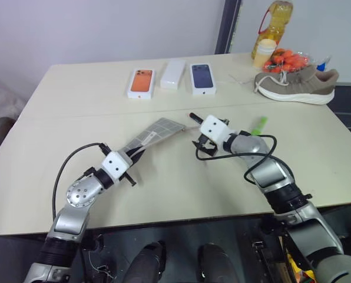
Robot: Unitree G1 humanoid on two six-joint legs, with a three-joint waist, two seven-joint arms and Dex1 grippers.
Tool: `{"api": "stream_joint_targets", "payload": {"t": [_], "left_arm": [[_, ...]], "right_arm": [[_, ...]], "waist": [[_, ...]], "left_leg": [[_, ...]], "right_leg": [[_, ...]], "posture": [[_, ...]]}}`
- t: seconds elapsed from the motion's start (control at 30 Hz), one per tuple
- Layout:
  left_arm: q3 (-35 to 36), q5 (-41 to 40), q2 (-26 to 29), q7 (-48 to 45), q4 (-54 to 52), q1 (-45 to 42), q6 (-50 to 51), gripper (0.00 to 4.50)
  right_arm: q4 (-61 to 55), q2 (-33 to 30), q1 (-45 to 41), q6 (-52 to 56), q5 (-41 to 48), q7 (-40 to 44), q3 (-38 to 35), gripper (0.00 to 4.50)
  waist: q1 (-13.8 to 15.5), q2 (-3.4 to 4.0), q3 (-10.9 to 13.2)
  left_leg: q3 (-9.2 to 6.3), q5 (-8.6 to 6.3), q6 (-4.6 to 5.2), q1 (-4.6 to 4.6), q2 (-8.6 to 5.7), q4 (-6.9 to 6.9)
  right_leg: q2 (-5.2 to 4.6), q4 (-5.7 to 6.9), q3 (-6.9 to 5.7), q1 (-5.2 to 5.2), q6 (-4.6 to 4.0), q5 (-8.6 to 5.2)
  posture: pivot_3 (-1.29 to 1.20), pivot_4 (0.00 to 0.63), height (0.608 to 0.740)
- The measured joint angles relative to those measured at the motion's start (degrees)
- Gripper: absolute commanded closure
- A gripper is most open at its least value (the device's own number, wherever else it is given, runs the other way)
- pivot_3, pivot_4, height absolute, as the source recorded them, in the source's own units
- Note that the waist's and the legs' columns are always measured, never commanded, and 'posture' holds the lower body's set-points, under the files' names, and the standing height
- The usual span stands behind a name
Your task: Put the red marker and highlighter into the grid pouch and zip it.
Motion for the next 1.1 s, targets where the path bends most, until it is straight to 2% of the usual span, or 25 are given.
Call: {"api": "stream_joint_targets", "payload": {"t": [0.13,0.33,0.4,0.47,0.63,0.67,1.07,1.1], "left_arm": [[-0.01,0.19,-0.03,-0.07,0.00,0.00,0.00,4.50],[-0.55,0.55,-0.07,-0.40,0.00,-0.22,-0.01,4.50],[-0.61,0.77,-0.07,-0.51,-0.01,-0.41,-0.04,4.50],[-0.66,0.79,-0.07,-0.62,-0.02,-0.42,-0.04,4.50],[-0.62,0.80,-0.06,-0.75,-0.05,-0.40,0.06,4.50],[-0.59,0.80,-0.06,-0.75,-0.06,-0.40,0.08,4.50],[-0.47,0.82,-0.35,-0.02,-0.25,-0.55,1.14,4.50],[-0.47,0.83,-0.37,0.05,-0.25,-0.57,1.15,4.50]], "right_arm": [[-0.52,-0.71,0.41,-1.59,-1.64,0.43,0.01,0.04],[-0.67,2.72,0.52,-3.46,-2.15,0.96,1.74,0.04],[0.61,4.11,0.17,-4.28,-2.56,0.98,2.41,0.55],[1.82,5.02,-0.63,-4.75,-2.82,1.12,2.73,1.33],[2.13,5.97,-1.29,-4.96,-3.42,1.87,3.14,4.07],[2.15,6.09,-1.29,-4.94,-3.49,1.91,3.14,4.46],[2.14,8.47,-1.29,-2.36,-5.79,1.69,3.57,4.46],[2.13,8.60,-1.29,-1.97,-5.75,1.82,3.52,3.68]], "waist": [[-0.11,0.00,0.00],[-0.09,0.00,0.00],[-0.08,0.00,0.00],[-0.05,0.00,0.00],[-0.06,0.00,0.00],[-0.06,0.00,0.00],[-0.07,0.00,0.00],[-0.08,0.00,0.00]], "left_leg": [[0.00,0.00,0.00,0.00,0.01,0.00],[-0.01,0.00,0.00,0.00,0.01,0.01],[0.00,0.01,-0.01,0.00,0.01,0.03],[-0.01,0.01,-0.01,0.00,0.00,0.03],[-0.01,0.01,-0.01,0.00,0.00,0.04],[-0.01,0.01,-0.01,0.00,0.00,0.03],[-0.01,0.01,-0.02,0.01,0.00,0.04],[-0.01,0.01,-0.02,0.00,0.00,0.03]], "right_leg": [[0.00,0.00,0.00,0.00,0.00,0.00],[0.01,0.00,0.00,0.01,0.00,0.00],[0.01,0.00,0.00,0.02,0.00,0.00],[0.01,0.00,0.00,0.02,0.00,0.00],[0.02,0.00,0.00,0.02,0.00,0.00],[0.02,0.00,-0.01,0.02,0.00,0.00],[0.02,0.01,-0.01,0.02,0.00,0.00],[0.02,0.01,-0.01,0.02,0.00,0.00]], "posture": [[0.00,0.150,0.740],[0.00,0.150,0.740],[0.00,0.150,0.740],[0.00,0.150,0.740],[0.00,0.150,0.740],[0.00,0.150,0.740],[0.00,0.150,0.740],[0.00,0.150,0.740]]}}
